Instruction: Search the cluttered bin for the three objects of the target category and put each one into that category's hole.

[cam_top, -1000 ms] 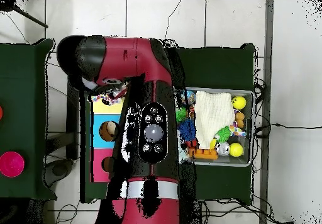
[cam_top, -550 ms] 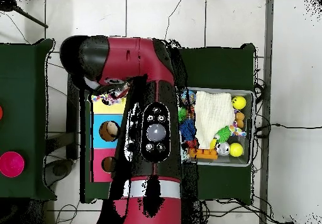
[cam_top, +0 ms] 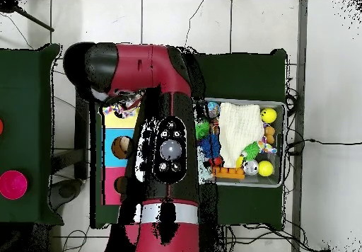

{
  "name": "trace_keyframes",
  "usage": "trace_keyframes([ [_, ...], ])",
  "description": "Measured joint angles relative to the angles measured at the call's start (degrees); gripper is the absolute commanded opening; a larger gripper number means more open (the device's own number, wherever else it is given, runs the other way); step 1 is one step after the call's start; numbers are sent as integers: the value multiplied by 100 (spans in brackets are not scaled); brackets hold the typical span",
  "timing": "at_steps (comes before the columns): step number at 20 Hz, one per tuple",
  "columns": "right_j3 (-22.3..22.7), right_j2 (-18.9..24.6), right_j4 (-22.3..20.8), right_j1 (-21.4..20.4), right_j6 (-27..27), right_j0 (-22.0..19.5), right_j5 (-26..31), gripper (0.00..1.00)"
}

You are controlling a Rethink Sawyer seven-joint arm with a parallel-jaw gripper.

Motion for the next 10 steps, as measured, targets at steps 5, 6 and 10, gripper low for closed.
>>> trace_keyframes([
  [5,2,-3,35,10,0,155,-36,0],
  [6,2,-2,46,20,0,224,-37,0],
  [10,2,-2,53,38,0,331,-36,0],
])
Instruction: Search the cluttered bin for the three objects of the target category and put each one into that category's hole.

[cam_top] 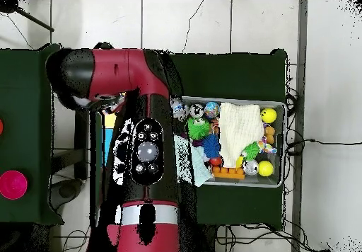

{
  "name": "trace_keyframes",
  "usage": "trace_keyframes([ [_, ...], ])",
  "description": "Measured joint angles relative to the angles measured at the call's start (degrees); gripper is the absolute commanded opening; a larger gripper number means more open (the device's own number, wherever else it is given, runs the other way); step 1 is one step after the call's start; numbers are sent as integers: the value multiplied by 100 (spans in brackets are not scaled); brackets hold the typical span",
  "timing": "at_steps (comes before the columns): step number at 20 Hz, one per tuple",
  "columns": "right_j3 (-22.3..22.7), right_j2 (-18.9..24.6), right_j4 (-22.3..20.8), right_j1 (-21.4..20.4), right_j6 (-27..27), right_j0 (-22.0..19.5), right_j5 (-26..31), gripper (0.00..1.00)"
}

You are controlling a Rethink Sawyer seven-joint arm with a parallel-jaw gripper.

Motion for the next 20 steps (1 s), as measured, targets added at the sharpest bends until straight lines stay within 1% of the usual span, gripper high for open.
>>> trace_keyframes([
  [3,34,2,6,-1,0,11,-77,0],
  [7,239,7,18,-31,0,-35,-444,0],
  [8,359,7,14,-34,0,-57,-690,0],
  [11,534,7,8,-25,0,-85,-1096,0],
  [12,664,7,-5,-8,0,-104,-1415,0],
  [16,836,6,-82,54,0,-119,-1815,0],
  [20,926,6,-108,114,0,-118,-1858,0],
])
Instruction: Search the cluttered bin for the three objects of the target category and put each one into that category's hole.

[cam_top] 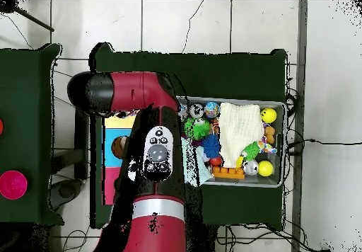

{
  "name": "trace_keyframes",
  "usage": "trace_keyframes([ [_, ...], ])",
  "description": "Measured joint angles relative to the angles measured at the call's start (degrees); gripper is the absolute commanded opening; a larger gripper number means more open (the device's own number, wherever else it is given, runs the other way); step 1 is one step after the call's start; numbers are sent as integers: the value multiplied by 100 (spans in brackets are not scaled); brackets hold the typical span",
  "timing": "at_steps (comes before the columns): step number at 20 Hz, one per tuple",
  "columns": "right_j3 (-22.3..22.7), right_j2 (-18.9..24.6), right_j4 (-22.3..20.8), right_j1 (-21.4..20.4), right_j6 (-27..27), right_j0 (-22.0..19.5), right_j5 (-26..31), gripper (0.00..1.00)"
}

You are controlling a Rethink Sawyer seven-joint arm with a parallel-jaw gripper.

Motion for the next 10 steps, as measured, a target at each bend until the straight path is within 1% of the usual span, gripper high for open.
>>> trace_keyframes([
  [4,84,-1,-7,41,0,2,-10,0],
  [8,143,-2,-8,55,0,5,-182,0],
  [10,245,6,-6,35,0,1,-369,0],
])
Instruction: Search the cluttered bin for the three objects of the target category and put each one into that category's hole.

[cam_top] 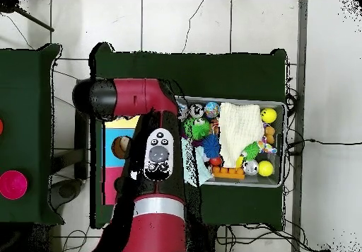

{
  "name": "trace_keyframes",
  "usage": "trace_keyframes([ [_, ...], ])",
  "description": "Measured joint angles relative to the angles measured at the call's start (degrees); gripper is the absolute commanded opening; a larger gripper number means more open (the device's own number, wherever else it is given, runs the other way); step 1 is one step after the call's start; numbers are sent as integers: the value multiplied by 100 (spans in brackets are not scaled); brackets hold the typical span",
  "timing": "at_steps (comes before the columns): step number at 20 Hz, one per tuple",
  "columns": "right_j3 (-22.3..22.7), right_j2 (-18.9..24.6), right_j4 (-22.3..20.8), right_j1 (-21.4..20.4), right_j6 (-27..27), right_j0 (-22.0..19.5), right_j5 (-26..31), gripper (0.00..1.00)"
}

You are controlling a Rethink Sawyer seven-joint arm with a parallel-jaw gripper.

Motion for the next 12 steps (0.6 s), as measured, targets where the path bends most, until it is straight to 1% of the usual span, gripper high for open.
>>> trace_keyframes([
  [12,463,73,5,-192,0,-48,-680,0],
])
